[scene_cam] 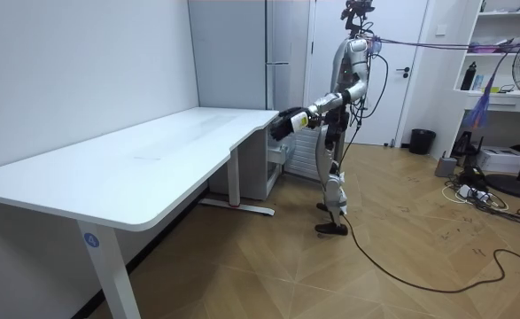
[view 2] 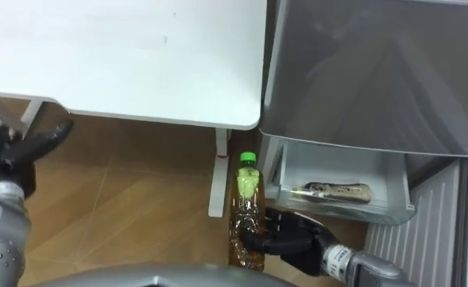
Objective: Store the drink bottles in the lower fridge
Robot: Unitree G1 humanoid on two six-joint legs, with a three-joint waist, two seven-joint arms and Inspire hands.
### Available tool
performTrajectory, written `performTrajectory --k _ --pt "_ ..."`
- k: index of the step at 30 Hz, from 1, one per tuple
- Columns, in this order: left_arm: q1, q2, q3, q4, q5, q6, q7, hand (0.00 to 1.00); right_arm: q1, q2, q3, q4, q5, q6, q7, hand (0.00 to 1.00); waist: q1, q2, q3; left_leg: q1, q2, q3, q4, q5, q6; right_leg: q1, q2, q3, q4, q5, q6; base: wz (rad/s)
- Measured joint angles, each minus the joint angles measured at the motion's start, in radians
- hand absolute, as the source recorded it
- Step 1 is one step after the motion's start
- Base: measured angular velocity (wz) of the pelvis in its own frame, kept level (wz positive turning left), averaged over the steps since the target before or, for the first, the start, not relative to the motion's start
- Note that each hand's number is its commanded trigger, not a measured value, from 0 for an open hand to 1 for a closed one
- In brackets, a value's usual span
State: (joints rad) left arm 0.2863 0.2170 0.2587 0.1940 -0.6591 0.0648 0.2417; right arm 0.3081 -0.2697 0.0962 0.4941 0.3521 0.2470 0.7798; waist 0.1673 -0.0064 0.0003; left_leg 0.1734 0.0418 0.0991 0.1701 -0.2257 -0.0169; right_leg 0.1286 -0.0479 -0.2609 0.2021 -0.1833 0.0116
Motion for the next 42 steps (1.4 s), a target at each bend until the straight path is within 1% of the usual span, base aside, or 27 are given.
performTrajectory --k 4,5,8,9,10,11,13,15,18,19,20,22,25,31,33,35,37,38,39,40,42 --pt "0.003 -0.008 -0.035 0.121 -0.006 0.003 0.026 0.00 -0.002 0.004 0.007 0.012 0.001 0.012 -0.043 1.00 0.014 0.001 0.0001 -0.003 0.000 0.004 0.001 0.000 0.000 -0.008 0.000 -0.001 0.000 0.000 0.000 0.00" --pt "0.004 -0.009 -0.038 0.133 -0.004 0.007 0.030 0.00 -0.002 0.004 0.009 0.012 0.001 0.014 -0.046 1.00 0.014 0.001 0.0001 -0.003 0.001 0.005 0.001 0.000 0.000 -0.007 0.001 -0.001 -0.001 0.000 0.000 0.00" --pt "0.016 -0.008 -0.079 0.193 -0.001 0.012 0.032 0.00 -0.003 0.003 0.018 0.012 0.002 0.015 -0.047 1.00 0.019 0.004 -0.0003 -0.005 0.001 0.005 -0.002 0.000 0.000 0.000 0.002 -0.002 -0.004 0.000 0.000 0.00" --pt "0.016 -0.008 -0.097 0.239 -0.001 0.012 0.029 0.00 -0.003 0.004 0.023 0.014 0.003 0.015 -0.047 1.00 0.018 0.007 -0.0008 -0.004 0.001 0.006 -0.002 0.000 0.000 0.002 0.003 -0.002 -0.010 0.000 0.000 0.00" --pt "0.017 -0.008 -0.115 0.284 -0.002 0.017 0.028 0.00 -0.003 0.004 0.032 0.019 0.007 0.015 -0.048 1.00 0.018 0.007 -0.0007 -0.004 0.001 0.005 -0.002 0.000 0.000 0.008 0.004 -0.002 -0.016 0.000 0.000 0.00" --pt "0.020 -0.008 -0.124 0.302 -0.004 0.021 0.028 0.00 -0.003 0.004 0.038 0.021 0.007 0.015 -0.050 1.00 0.017 0.006 -0.0004 -0.004 0.001 0.004 -0.002 0.000 0.000 0.008 0.004 -0.002 -0.016 0.000 0.000 0.00" --pt "0.041 -0.008 -0.165 0.352 -0.017 0.032 0.027 0.00 0.000 0.002 0.069 0.022 0.016 0.017 -0.078 1.00 0.011 0.004 -0.0001 -0.005 0.001 0.004 -0.003 0.000 0.000 0.004 0.003 -0.003 -0.016 0.000 0.000 0.00" --pt "0.048 -0.014 -0.168 0.386 -0.021 0.046 0.016 0.00 -0.001 0.004 0.081 0.023 0.015 0.017 -0.094 1.00 0.007 0.003 0.0002 -0.007 0.001 0.004 -0.005 0.000 0.000 0.001 0.003 -0.004 -0.016 0.000 0.000 0.00" --pt "0.061 -0.013 -0.164 0.462 -0.026 0.047 0.005 0.00 0.000 0.007 0.077 0.032 0.017 0.017 -0.115 1.00 -0.003 0.002 0.0005 -0.006 0.000 0.005 -0.008 0.000 0.000 0.000 0.003 -0.003 -0.017 0.000 0.001 0.00" --pt "0.064 -0.013 -0.162 0.504 -0.026 0.047 0.003 0.00 -0.001 0.005 0.075 0.045 0.032 0.017 -0.119 1.00 -0.006 0.001 0.0003 -0.007 0.000 0.005 -0.010 0.000 0.000 -0.001 0.002 -0.004 -0.017 -0.001 0.001 0.00" --pt "0.064 -0.013 -0.163 0.523 -0.026 0.047 0.003 0.00 -0.001 0.004 0.075 0.054 0.041 0.017 -0.123 1.00 -0.009 0.001 0.0003 -0.007 0.000 0.005 -0.010 0.000 0.000 -0.001 0.002 -0.004 -0.017 -0.001 0.002 0.00" --pt "0.081 -0.013 -0.163 0.583 -0.027 0.048 -0.015 0.00 -0.007 0.004 0.075 0.100 0.079 0.017 -0.128 1.00 -0.018 -0.002 -0.0005 -0.006 -0.001 0.005 -0.012 0.000 0.000 0.002 0.002 -0.004 -0.017 -0.001 0.002 0.00" --pt "0.096 -0.013 -0.164 0.631 -0.036 0.060 -0.041 0.00 -0.013 0.004 0.075 0.130 0.128 0.017 -0.154 1.00 -0.029 -0.002 0.0001 -0.007 -0.001 0.000 -0.006 -0.001 0.000 0.012 -0.001 -0.017 -0.019 -0.002 0.003 0.07" --pt "0.123 -0.013 -0.164 0.651 -0.036 0.061 -0.094 0.00 -0.015 -0.001 0.039 0.135 0.207 0.016 -0.193 1.00 -0.032 0.005 0.0003 -0.008 -0.002 -0.004 -0.003 -0.001 0.001 0.009 0.000 -0.017 -0.019 -0.003 0.004 0.03" --pt "0.121 -0.011 -0.165 0.672 -0.034 0.062 -0.107 0.00 -0.015 -0.004 0.036 0.150 0.248 0.015 -0.214 1.00 -0.032 0.009 -0.0008 -0.008 -0.002 -0.004 -0.004 -0.001 0.001 0.007 0.000 -0.015 -0.018 -0.003 0.004 -0.02" --pt "0.119 -0.011 -0.165 0.708 -0.021 0.069 -0.116 0.00 -0.015 -0.005 0.036 0.156 0.264 0.015 -0.244 1.00 -0.032 0.015 -0.0037 -0.009 -0.001 -0.001 -0.005 -0.001 0.001 0.003 0.000 -0.013 -0.015 -0.003 0.003 -0.06" --pt "0.119 -0.012 -0.176 0.745 0.000 0.090 -0.119 0.00 -0.014 -0.004 0.037 0.169 0.285 0.015 -0.280 1.00 -0.035 0.023 -0.0046 -0.009 -0.001 0.004 -0.005 -0.001 0.001 0.000 0.000 -0.010 -0.014 -0.003 0.003 -0.05" --pt "0.119 -0.012 -0.187 0.753 0.011 0.093 -0.119 0.00 -0.014 -0.004 0.037 0.169 0.285 0.015 -0.290 1.00 -0.040 0.024 -0.0041 -0.009 -0.002 0.003 -0.005 -0.001 0.001 0.000 -0.001 -0.011 -0.015 -0.003 0.003 0.03" --pt "0.120 -0.013 -0.206 0.765 0.041 0.102 -0.121 0.00 -0.016 -0.002 0.037 0.172 0.289 0.015 -0.306 1.00 -0.050 0.024 -0.0034 -0.012 -0.003 0.000 -0.005 -0.001 0.001 0.000 -0.001 -0.014 -0.015 -0.003 0.003 0.08" --pt "0.120 -0.013 -0.223 0.769 0.070 0.110 -0.123 0.00 -0.019 0.002 0.038 0.187 0.326 0.015 -0.320 1.00 -0.054 0.022 -0.0014 -0.013 -0.003 -0.004 -0.005 -0.001 0.001 0.000 -0.001 -0.014 -0.015 -0.004 0.004 0.08" --pt "0.119 -0.014 -0.235 0.769 0.116 0.117 -0.132 0.00 -0.021 0.012 0.039 0.207 0.386 0.015 -0.343 1.00 -0.055 0.020 -0.0007 -0.013 -0.003 -0.005 -0.005 -0.001 0.001 0.000 0.000 -0.015 -0.015 -0.004 0.005 0.02"
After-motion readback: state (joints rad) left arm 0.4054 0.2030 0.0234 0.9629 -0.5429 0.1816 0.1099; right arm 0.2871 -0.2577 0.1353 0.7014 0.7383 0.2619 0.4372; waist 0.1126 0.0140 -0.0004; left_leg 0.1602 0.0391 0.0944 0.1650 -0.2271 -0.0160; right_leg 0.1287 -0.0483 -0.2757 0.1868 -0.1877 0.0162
